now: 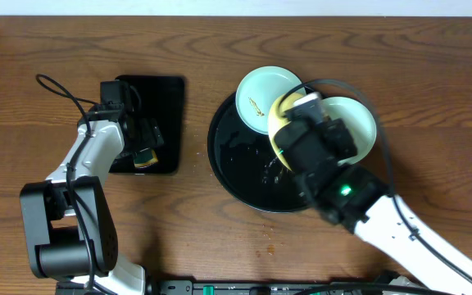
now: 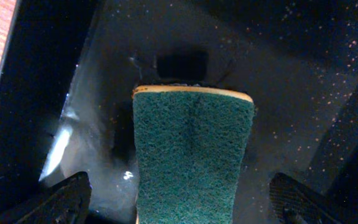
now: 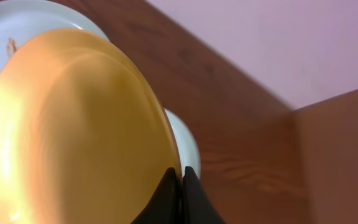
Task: Clean dirty plates on tray and stack at the side
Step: 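Lift the yellow plate off the round tray with the right gripper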
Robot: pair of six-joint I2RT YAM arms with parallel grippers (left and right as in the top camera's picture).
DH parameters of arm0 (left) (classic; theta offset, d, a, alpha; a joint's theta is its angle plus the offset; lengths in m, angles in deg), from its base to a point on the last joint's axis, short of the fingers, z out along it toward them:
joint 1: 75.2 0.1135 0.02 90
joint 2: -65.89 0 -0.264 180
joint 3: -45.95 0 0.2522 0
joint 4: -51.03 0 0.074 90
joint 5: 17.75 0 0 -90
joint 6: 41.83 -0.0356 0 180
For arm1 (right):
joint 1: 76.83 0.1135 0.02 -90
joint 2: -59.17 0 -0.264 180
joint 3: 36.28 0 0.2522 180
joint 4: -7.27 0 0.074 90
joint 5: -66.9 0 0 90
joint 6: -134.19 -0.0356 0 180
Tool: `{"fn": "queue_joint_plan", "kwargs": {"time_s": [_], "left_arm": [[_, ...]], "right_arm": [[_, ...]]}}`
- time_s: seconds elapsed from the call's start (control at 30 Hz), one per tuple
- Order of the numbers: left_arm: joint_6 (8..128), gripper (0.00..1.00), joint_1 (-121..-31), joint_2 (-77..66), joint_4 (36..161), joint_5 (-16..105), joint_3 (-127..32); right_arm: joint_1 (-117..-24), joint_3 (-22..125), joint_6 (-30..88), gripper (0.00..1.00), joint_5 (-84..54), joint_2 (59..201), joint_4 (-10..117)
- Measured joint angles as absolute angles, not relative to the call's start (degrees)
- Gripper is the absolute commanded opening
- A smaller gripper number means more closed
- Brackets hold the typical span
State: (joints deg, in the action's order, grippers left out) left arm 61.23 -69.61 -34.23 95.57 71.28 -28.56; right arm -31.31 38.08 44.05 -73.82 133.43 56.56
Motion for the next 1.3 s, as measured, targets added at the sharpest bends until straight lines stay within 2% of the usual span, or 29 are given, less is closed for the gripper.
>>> {"fn": "queue_joint_plan", "kwargs": {"time_s": [0.27, 0.57, 1.07, 1.3], "left_arm": [[61.2, 0.93, -69.6, -34.2, 95.6, 71.3, -28.6], [61.2, 0.93, -69.6, -34.2, 95.6, 71.3, -28.6], [61.2, 0.93, -69.6, -34.2, 95.6, 71.3, -28.6], [61.3, 0.93, -69.6, -34.2, 95.6, 71.3, -28.6]], "right_arm": [[-20.8, 38.1, 45.9, 0.01, -92.3, 138.0, 56.6], [-17.9, 38.1, 44.4, 0.01, -98.5, 141.5, 56.6], [-18.3, 38.1, 31.5, 0.01, -91.1, 141.5, 56.6], [-23.5, 38.1, 27.8, 0.01, -81.4, 141.5, 56.4]]}}
